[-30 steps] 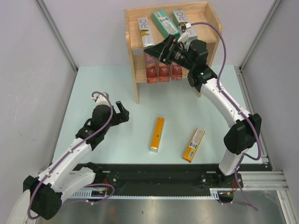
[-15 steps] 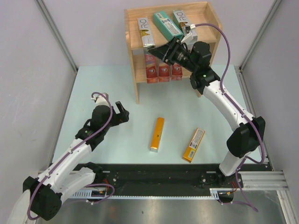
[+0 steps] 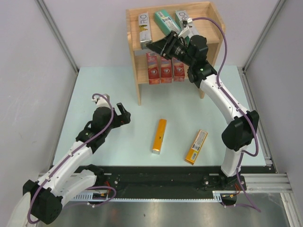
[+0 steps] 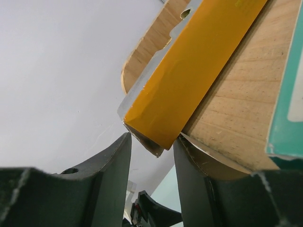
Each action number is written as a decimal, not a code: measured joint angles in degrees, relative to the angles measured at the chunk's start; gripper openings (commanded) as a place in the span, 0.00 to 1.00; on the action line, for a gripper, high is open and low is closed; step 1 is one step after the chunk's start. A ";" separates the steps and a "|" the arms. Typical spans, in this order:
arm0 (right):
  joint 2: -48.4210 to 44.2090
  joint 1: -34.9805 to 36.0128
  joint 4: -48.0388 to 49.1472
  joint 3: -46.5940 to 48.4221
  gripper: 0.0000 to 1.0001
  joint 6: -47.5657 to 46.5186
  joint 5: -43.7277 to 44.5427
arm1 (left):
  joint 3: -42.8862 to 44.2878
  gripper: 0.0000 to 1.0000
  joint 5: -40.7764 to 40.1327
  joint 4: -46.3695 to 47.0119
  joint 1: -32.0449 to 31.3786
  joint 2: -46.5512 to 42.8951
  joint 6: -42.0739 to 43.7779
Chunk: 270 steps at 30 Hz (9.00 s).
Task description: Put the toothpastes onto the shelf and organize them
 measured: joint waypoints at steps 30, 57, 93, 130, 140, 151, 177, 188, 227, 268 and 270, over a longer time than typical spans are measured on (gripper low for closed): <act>-9.60 1.14 6.25 -11.08 0.96 -0.15 -3.74 | 0.00 1.00 0.00 -0.83 0.00 -0.61 0.02; -23.41 3.21 16.37 -18.12 0.97 -0.11 -13.20 | -0.46 1.00 1.92 0.42 -1.68 -1.22 1.51; -62.34 5.57 -33.75 -50.45 0.96 -23.41 28.87 | 29.73 0.90 -1.55 -6.14 -28.92 51.32 7.48; -56.26 4.98 -21.44 -62.49 0.97 -20.52 13.09 | 7.98 0.46 27.91 14.78 -6.58 23.52 1.95; -51.04 6.19 -4.96 -68.87 0.99 -12.11 -1.09 | -3.72 0.44 49.66 40.61 8.04 12.13 -16.31; -42.38 16.72 11.32 -70.49 0.98 -4.61 -4.50 | -8.31 0.43 58.82 71.71 10.97 15.80 -38.18; -29.97 24.04 34.18 -71.08 0.59 6.56 -2.67 | -11.15 0.47 57.07 74.27 10.97 13.51 -41.18; -30.75 24.46 29.40 -68.65 0.34 3.61 -1.42 | -11.65 0.59 53.48 73.99 10.97 10.34 -41.42; -34.32 -0.07 7.17 -41.66 0.27 -6.97 -10.10 | 0.48 1.00 46.49 33.07 10.99 -2.71 -12.85; -6.78 -7.76 0.90 -10.64 0.31 4.61 -29.29 | 26.84 0.65 43.43 17.51 2.05 11.10 6.14; -6.71 -7.80 1.20 -10.54 0.31 5.33 -29.31 | 30.23 0.48 43.10 16.26 0.15 13.77 8.07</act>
